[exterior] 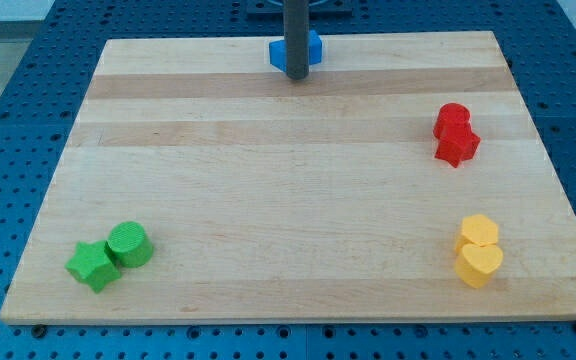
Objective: Move your arm towards top right
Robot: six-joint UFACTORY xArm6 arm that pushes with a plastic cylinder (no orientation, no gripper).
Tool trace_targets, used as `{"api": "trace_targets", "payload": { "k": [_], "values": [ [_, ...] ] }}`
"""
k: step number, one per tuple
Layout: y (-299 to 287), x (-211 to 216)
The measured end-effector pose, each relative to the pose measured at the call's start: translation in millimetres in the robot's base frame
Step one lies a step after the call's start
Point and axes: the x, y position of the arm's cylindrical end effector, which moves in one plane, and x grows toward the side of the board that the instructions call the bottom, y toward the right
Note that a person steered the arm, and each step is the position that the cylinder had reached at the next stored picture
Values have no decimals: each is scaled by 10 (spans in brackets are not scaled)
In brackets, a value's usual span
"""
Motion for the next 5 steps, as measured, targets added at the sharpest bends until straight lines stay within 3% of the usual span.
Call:
{"api": "trace_targets", "payload": {
  "k": [1, 3, 5],
  "values": [
    [2, 0],
    [865, -69],
    [1184, -719]
  ]
}}
